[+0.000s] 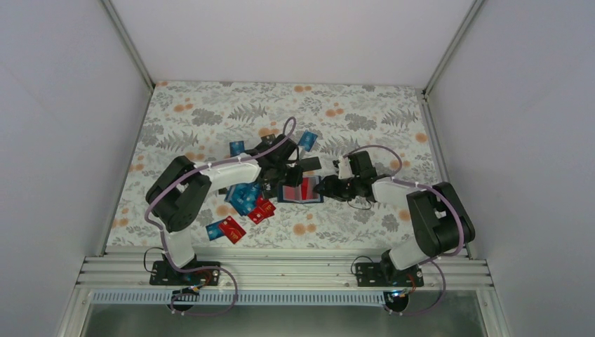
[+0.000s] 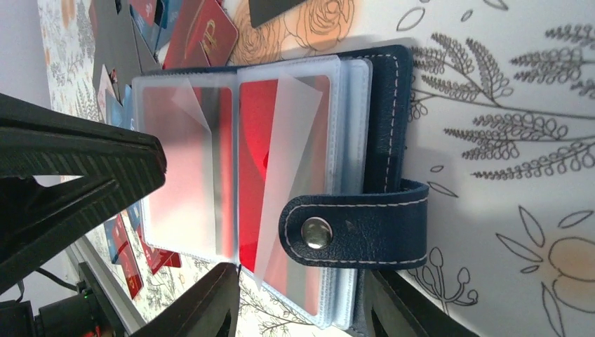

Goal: Put the credit cards into the card holder

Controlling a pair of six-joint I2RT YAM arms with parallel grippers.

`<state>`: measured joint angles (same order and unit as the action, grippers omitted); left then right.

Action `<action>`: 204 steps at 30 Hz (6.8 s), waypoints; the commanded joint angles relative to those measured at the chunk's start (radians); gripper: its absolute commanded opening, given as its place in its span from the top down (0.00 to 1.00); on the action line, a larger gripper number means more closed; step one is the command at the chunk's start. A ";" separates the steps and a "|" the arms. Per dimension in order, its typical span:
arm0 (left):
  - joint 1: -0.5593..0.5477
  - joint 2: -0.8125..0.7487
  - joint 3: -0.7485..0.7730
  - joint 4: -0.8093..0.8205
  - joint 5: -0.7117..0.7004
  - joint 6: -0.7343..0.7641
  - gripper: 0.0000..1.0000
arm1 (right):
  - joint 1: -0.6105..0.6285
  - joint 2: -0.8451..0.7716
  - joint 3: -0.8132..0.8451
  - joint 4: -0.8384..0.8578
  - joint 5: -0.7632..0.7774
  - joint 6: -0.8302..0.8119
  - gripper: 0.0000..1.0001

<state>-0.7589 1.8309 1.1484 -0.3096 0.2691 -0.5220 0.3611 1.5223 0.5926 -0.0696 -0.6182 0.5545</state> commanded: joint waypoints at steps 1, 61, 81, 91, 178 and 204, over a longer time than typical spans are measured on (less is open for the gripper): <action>0.002 0.035 0.036 0.006 0.036 0.017 0.96 | -0.014 0.013 0.034 -0.006 -0.037 -0.042 0.53; -0.011 0.160 -0.014 0.030 0.009 -0.023 0.98 | -0.003 0.010 0.018 -0.014 -0.083 -0.025 0.51; -0.013 0.157 -0.020 0.033 0.009 -0.028 0.98 | 0.040 0.025 0.026 -0.017 -0.042 0.010 0.51; -0.013 0.147 -0.034 0.051 0.009 -0.032 0.98 | 0.045 -0.013 0.030 -0.063 0.006 0.008 0.51; 0.179 -0.579 -0.422 -0.210 -0.280 -0.086 0.20 | 0.343 0.235 0.403 -0.139 0.076 -0.033 0.55; 0.042 -0.650 -0.715 -0.251 -0.398 -0.536 0.24 | 0.653 0.052 0.210 -0.047 0.130 0.132 0.52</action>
<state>-0.7105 1.1538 0.4927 -0.6464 -0.1585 -1.0138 0.9947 1.6199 0.8333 -0.1200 -0.5274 0.6617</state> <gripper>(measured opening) 0.762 0.482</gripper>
